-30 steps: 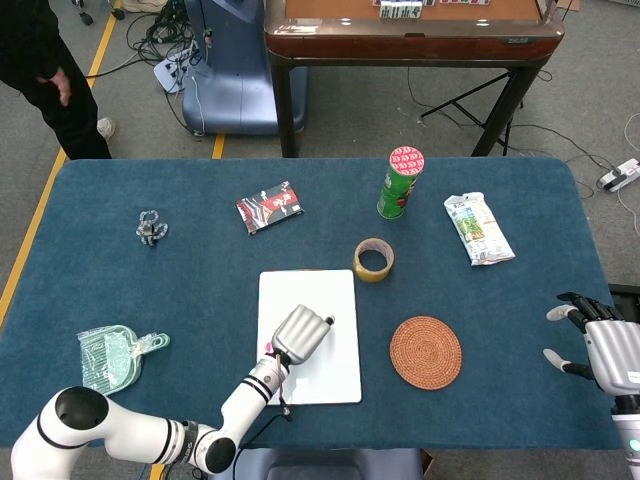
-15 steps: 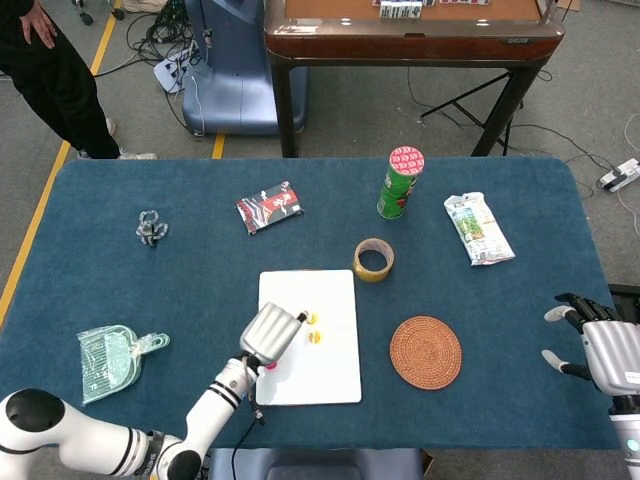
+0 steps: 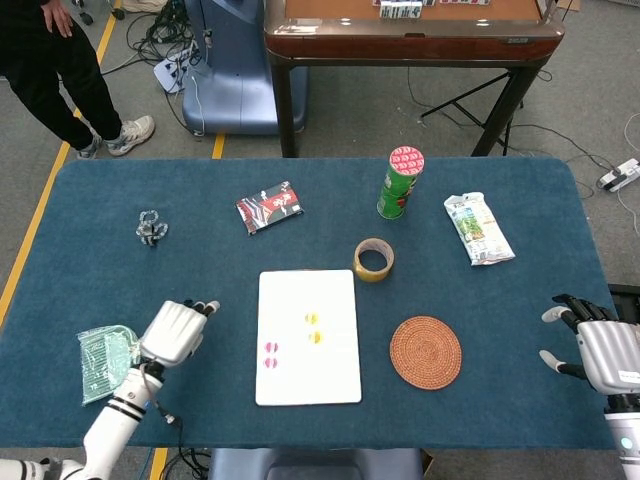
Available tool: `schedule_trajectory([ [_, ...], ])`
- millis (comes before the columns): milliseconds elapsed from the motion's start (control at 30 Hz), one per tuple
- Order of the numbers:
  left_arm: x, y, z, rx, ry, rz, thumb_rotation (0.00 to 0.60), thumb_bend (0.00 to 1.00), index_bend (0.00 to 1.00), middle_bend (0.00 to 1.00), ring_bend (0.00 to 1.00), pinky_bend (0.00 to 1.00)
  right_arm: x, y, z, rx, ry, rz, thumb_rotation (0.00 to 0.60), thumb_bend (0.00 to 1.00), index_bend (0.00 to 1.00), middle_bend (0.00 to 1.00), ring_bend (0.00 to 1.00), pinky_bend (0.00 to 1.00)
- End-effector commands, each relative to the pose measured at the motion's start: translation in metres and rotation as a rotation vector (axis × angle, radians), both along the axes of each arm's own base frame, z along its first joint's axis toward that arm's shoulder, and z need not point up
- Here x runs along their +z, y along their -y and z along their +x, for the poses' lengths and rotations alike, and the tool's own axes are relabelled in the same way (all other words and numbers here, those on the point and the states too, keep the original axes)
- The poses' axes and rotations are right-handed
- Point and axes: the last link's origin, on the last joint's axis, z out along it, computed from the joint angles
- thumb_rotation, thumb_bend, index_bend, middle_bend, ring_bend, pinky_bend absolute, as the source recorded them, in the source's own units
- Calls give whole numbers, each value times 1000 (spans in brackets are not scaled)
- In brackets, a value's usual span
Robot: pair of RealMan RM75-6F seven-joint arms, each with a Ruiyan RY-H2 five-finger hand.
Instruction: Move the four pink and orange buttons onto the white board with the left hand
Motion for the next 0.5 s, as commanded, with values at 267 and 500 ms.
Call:
schedule_trajectory([
  [267,53,38,-58,75,99,153,600,358,341,474,445,619,-5,1,1,-2,-16,3,600,10,404,261,244,321],
  [500,63,58,-77,72,119,222,600,358,348,473,428,561,-8,2,1,-7,-27,5,600,10,404,261,244,321],
])
